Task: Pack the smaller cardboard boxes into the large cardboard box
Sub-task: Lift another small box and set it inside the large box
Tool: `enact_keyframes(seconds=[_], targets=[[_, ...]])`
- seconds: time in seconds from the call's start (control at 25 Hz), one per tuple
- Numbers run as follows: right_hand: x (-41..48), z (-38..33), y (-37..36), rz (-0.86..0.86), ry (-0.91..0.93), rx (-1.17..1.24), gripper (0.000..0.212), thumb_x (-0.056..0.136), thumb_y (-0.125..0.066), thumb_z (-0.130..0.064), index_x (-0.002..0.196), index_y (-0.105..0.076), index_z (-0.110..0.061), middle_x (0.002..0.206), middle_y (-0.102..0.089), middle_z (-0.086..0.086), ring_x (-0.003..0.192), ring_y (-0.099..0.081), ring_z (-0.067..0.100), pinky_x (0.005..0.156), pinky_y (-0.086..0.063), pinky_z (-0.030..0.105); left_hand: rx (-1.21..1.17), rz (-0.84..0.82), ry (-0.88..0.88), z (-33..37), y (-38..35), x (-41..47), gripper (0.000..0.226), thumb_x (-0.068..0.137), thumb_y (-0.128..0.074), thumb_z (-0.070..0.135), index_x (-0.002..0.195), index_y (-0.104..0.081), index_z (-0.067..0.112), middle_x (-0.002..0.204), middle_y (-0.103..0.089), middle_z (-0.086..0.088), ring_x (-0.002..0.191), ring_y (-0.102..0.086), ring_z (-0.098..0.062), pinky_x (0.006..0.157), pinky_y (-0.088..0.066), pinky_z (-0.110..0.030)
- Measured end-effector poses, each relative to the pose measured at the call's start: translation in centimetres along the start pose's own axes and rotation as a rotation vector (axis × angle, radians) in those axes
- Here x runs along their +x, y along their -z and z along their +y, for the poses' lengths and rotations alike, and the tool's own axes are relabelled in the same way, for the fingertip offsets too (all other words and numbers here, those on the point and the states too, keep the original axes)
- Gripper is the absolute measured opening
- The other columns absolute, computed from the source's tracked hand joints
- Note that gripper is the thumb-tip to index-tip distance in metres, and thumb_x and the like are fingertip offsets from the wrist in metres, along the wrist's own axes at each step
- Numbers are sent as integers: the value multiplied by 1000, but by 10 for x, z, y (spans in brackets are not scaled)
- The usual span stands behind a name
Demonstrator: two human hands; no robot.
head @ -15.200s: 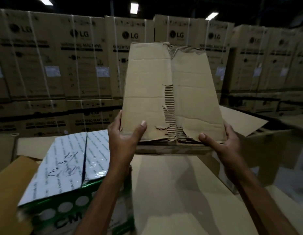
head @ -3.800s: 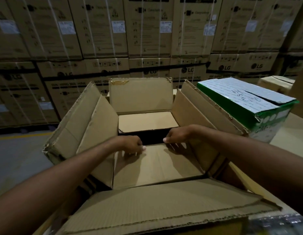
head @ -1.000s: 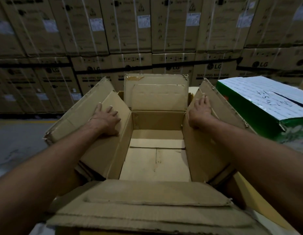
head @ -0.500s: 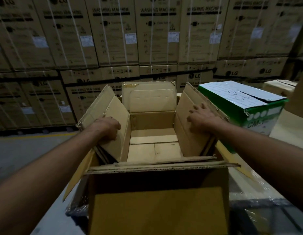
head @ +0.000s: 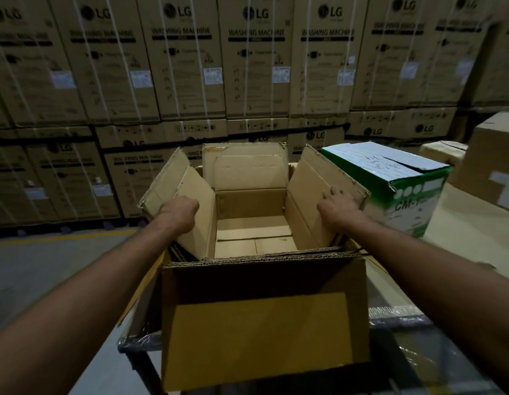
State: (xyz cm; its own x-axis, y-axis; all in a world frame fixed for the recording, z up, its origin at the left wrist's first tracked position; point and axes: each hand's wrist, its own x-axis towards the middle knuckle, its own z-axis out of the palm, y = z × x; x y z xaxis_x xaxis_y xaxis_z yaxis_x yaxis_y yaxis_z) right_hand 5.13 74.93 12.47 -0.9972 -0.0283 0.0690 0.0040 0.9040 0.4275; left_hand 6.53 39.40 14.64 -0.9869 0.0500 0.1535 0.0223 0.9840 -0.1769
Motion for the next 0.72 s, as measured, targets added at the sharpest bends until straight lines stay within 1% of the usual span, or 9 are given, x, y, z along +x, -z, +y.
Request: enact_keyframes(seconds=[0.08,0.16,0.2,0.24,0.28,0.36,0.48,0.6,0.72], targets=[[-2,-3,0,41,-2,158,30,93,-63,-17,123,-64,-23,148,-42,13,125,-44,28,99,-48,40,-126,69,35,2,-3,-2,21,95,-59,6,114,-64,12,123,-54,-6,101,-54,-21,82,-53,-34],[-1,-3,6,98,-85,390,48,92,-63,-6,137,-53,-17,155,-33,15,115,-52,27,84,-54,36,-270,173,135,2,-2,-1,24,91,-64,3,113,-65,12,130,-49,-7,103,-51,-23,80,-52,-36],[1,-2,8,106,-131,495,55,93,-63,-4,145,-45,-13,143,-43,14,102,-55,24,74,-53,33,-304,222,182,1,0,2,26,90,-66,3,114,-64,12,129,-49,-9,102,-51,-24,77,-50,-35],[3,-1,7,101,-164,576,59,95,-61,-4,149,-38,-11,123,-53,9,91,-56,21,66,-51,31,-323,245,222,1,2,4,27,90,-67,4,115,-63,12,124,-50,-10,101,-52,-25,75,-49,-35],[6,0,5,86,-187,631,59,97,-60,-6,151,-35,-11,105,-55,5,84,-57,19,62,-50,30,-354,249,252,1,3,7,26,91,-67,5,116,-62,12,117,-53,-10,100,-54,-26,74,-51,-36],[12,-2,5,44,-198,659,60,99,-57,-9,152,-30,-10,97,-56,5,86,-59,21,66,-53,33,-454,188,285,4,2,12,21,93,-65,8,113,-61,13,105,-56,-9,96,-57,-27,78,-55,-40],[19,-10,9,12,-223,660,55,100,-54,-10,151,-30,-10,107,-58,12,100,-63,29,82,-59,41,-489,114,267,10,-6,18,19,92,-65,10,108,-59,15,105,-58,-9,96,-57,-26,84,-57,-44],[23,-7,10,-19,-265,667,45,101,-53,-11,143,-37,-8,105,-53,13,102,-60,30,76,-53,37,-502,58,272,0,-3,25,25,86,-69,9,104,-56,19,105,-56,-8,96,-56,-26,82,-57,-44],[25,-4,8,-30,-266,615,46,101,-52,-16,144,-38,-7,115,-59,15,103,-62,32,79,-56,41,-484,-54,294,-14,-1,28,32,83,-73,8,107,-57,21,102,-56,-6,94,-57,-25,79,-57,-41]])
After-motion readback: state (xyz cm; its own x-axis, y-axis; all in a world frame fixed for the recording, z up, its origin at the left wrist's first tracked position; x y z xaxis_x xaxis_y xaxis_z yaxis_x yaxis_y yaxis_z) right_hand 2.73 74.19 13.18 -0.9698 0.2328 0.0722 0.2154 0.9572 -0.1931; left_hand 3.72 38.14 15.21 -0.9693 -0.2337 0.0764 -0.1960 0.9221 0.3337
